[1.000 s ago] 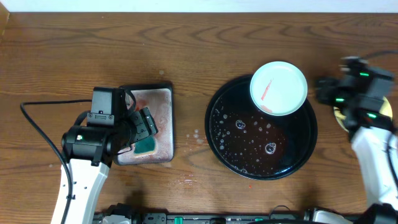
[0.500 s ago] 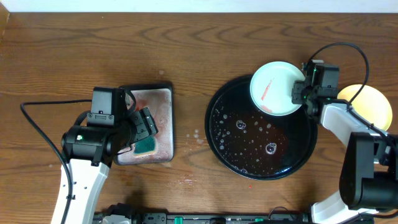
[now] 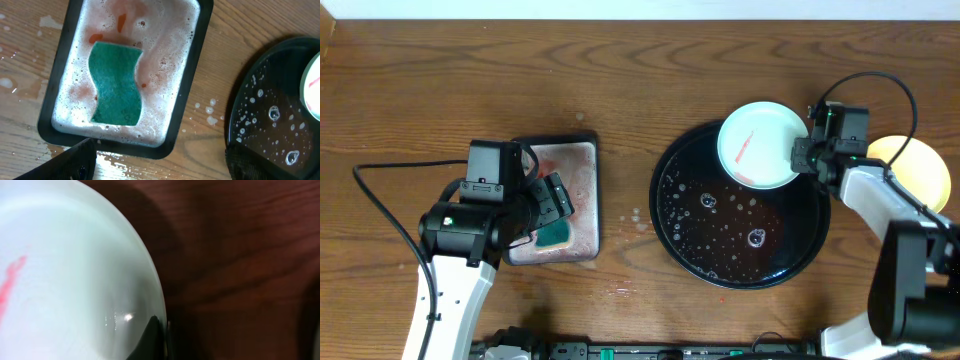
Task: Clean dirty plates on tray and stack at the side
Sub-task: 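Grip the last pale green plate rim with the right gripper and pull it center, then grasp the green sponge with the left gripper and lift it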
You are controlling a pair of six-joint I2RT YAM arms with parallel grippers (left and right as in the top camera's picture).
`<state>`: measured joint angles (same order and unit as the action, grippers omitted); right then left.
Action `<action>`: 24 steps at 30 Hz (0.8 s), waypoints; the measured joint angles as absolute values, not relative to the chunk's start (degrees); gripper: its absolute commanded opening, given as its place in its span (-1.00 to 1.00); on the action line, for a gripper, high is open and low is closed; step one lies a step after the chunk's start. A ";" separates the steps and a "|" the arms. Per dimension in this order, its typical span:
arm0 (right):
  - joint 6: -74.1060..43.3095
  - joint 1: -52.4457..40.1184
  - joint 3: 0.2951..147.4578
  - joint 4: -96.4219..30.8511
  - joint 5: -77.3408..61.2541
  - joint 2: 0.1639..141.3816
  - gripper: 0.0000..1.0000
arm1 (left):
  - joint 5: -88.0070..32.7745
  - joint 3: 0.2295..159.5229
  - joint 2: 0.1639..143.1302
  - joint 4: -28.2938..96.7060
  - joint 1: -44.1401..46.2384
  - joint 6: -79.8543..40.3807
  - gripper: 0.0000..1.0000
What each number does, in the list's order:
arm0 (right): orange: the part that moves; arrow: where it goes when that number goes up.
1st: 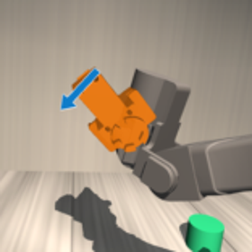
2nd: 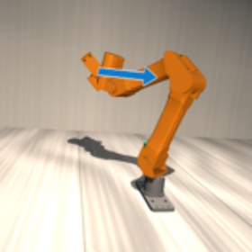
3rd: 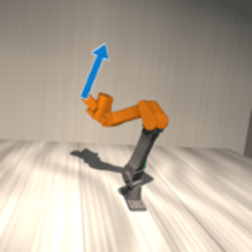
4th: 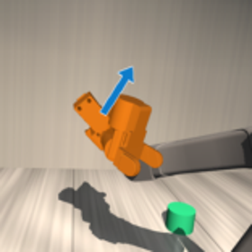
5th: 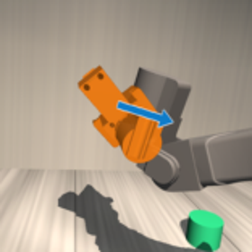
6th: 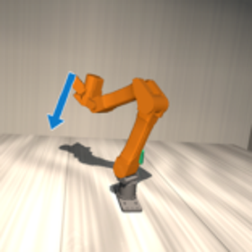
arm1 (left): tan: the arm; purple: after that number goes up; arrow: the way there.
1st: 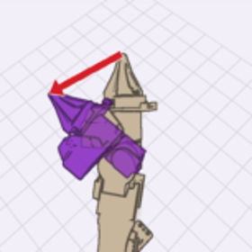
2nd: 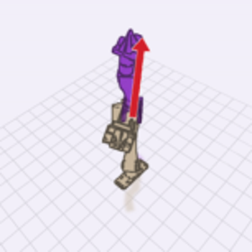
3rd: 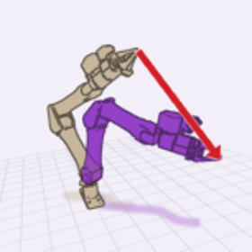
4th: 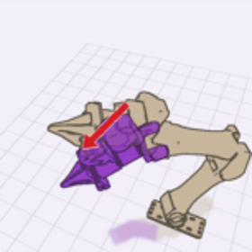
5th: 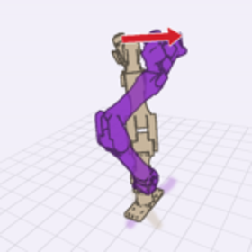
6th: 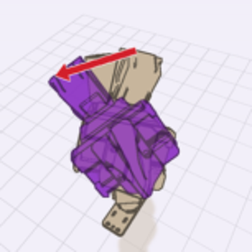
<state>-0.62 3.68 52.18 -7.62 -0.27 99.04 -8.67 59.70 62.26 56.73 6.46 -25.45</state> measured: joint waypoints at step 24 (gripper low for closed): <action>-6.15 -10.09 47.18 -33.26 -8.51 88.07 -0.60 | -8.67 59.70 62.26 56.73 6.46 -25.45 0.66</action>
